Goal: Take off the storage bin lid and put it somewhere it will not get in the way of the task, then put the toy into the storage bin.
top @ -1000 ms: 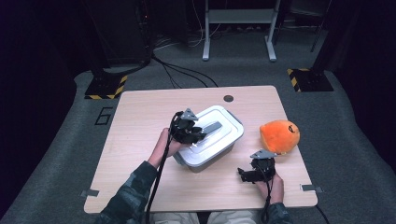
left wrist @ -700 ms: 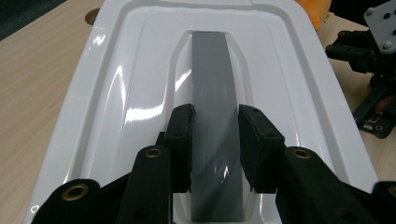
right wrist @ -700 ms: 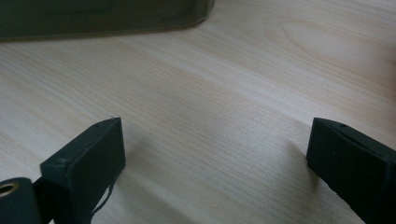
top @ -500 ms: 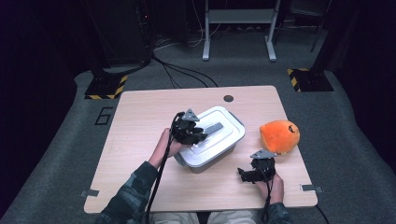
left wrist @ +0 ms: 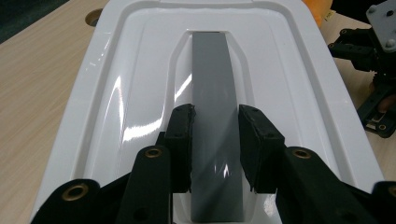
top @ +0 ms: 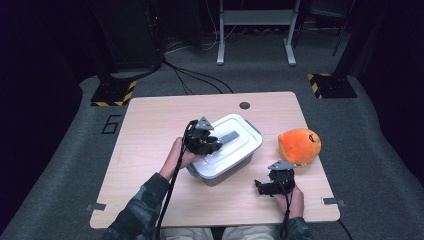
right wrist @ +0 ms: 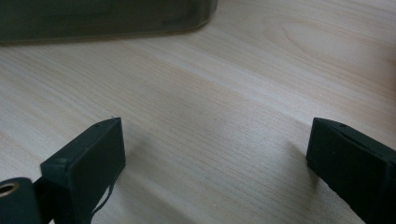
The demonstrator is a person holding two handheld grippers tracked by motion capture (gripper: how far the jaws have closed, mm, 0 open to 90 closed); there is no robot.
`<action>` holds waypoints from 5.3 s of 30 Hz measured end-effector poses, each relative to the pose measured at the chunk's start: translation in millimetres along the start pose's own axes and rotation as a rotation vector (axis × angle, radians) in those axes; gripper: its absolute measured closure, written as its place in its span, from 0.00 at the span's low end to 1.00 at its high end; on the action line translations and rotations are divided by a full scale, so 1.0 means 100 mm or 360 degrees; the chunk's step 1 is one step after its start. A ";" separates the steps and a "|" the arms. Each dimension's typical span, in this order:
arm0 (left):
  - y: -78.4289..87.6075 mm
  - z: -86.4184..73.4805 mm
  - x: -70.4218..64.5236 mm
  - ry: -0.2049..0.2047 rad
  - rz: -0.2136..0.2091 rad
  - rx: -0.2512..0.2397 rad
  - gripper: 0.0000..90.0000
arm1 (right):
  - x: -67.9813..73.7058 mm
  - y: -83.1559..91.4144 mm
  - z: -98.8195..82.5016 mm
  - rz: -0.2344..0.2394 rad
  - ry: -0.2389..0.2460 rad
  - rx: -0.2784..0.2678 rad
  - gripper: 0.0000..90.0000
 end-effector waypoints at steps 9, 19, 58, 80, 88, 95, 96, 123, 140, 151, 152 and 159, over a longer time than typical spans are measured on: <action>0.00 0.00 0.00 0.0011 0.0001 -0.0009 0.74 | 0.00 0.00 0.00 -0.0004 -0.0002 -0.0001 0.04; 0.02 0.05 -0.01 0.0011 0.0046 -0.0059 0.74 | 0.00 0.00 0.00 -0.0005 -0.0006 -0.0001 0.04; 0.55 0.09 0.30 0.0080 0.0204 -0.0169 0.74 | 0.00 0.00 0.00 -0.0011 -0.0011 -0.0005 0.04; 0.89 -0.17 0.68 0.0231 0.0323 -0.0222 0.74 | 0.00 0.00 0.00 -0.0008 -0.0014 -0.0002 0.04; 1.02 -0.34 0.87 0.0280 0.0397 -0.0216 0.74 | 0.00 0.00 0.00 -0.0008 -0.0013 -0.0002 0.04; 1.12 -0.50 1.02 0.0342 0.0449 -0.0221 0.74 | 0.00 0.00 0.00 -0.0006 -0.0008 0.0000 0.04; 1.13 -0.53 1.04 0.0348 0.0454 -0.0222 0.74 | 0.00 0.00 0.00 -0.0005 -0.0006 0.0001 0.04; 1.17 -1.16 1.37 0.0563 0.0589 -0.0177 0.74 | 0.00 0.00 0.00 -0.0006 -0.0006 0.0000 0.04; 0.93 -1.53 1.50 0.0678 0.0581 -0.0090 0.74 | 0.00 0.00 0.00 -0.0007 -0.0006 0.0000 0.04; 0.75 -1.74 1.56 0.0727 0.0595 -0.0023 0.74 | 0.00 0.00 0.00 -0.0006 -0.0006 0.0001 0.04; 0.73 -1.76 1.56 0.0733 0.0593 -0.0014 0.74 | 0.00 0.00 0.00 -0.0006 -0.0006 0.0000 0.04; 0.65 -1.84 1.58 0.0750 0.0581 0.0039 0.74 | 0.00 0.00 0.00 -0.0008 -0.0009 -0.0001 0.04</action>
Point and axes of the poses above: each handheld gripper's, and its own axes: y roughly backward along the jaws, z roughly out of its top, x roughly to its left, the point moved 8 cm from there along -y, roughly forward along the jaws, and after that the axes turned 5 degrees about x, right-handed, at the moved point
